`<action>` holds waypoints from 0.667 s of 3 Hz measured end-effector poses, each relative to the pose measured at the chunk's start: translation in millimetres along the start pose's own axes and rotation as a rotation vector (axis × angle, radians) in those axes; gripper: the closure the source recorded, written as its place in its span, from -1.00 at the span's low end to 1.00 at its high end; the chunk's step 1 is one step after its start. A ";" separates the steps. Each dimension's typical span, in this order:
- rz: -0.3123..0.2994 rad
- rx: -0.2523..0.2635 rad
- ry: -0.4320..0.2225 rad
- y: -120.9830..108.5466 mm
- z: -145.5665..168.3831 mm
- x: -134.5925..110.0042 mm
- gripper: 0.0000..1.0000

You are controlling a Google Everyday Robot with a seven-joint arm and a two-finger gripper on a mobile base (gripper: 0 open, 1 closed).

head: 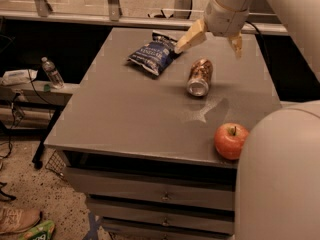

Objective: Place orange can upright

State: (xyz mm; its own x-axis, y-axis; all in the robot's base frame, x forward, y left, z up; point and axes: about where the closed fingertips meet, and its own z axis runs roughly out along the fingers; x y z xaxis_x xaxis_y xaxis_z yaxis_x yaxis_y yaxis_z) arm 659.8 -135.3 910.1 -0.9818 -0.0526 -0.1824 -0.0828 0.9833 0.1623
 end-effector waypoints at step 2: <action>0.123 -0.056 0.035 -16.7 29.3 11.9 -1.00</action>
Offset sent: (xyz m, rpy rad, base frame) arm -0.0244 -0.0279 -0.0429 0.0921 0.1155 -0.1537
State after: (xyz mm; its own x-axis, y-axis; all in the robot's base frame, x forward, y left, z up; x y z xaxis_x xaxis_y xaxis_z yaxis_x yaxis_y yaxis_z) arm 654.5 -147.2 876.9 -0.9904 0.0605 -0.1243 0.0298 0.9714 0.2357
